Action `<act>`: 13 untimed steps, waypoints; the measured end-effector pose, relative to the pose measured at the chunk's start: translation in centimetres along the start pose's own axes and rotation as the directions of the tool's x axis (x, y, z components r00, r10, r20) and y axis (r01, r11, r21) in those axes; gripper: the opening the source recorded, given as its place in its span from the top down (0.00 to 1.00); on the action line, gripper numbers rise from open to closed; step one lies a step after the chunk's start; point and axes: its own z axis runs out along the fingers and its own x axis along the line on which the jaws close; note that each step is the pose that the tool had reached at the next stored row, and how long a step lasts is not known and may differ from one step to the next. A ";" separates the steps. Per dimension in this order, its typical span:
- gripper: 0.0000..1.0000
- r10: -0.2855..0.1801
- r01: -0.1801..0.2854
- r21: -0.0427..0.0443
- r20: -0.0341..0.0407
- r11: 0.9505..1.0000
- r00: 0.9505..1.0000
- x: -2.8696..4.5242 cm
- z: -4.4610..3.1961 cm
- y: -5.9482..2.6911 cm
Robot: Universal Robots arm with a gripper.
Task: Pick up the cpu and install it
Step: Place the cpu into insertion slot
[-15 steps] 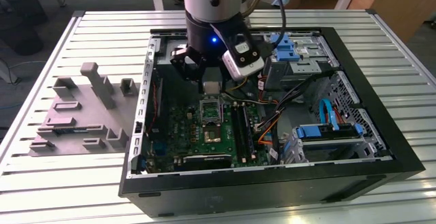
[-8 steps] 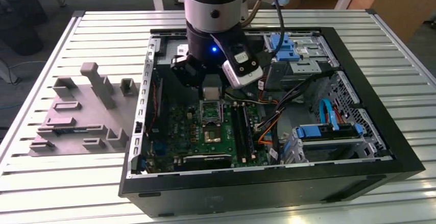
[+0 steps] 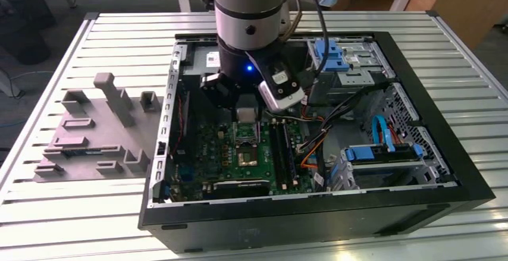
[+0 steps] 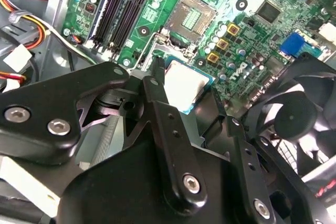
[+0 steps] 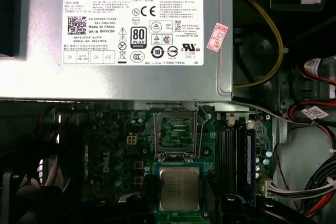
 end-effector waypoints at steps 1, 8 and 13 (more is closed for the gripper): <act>0.53 0.000 0.000 0.001 0.000 1.000 1.000 0.00 0.16 -0.01; 0.53 0.000 0.000 0.025 0.000 1.000 1.000 -0.01 0.97 -0.04; 0.53 0.000 0.000 0.025 0.000 1.000 1.000 0.00 1.87 -0.18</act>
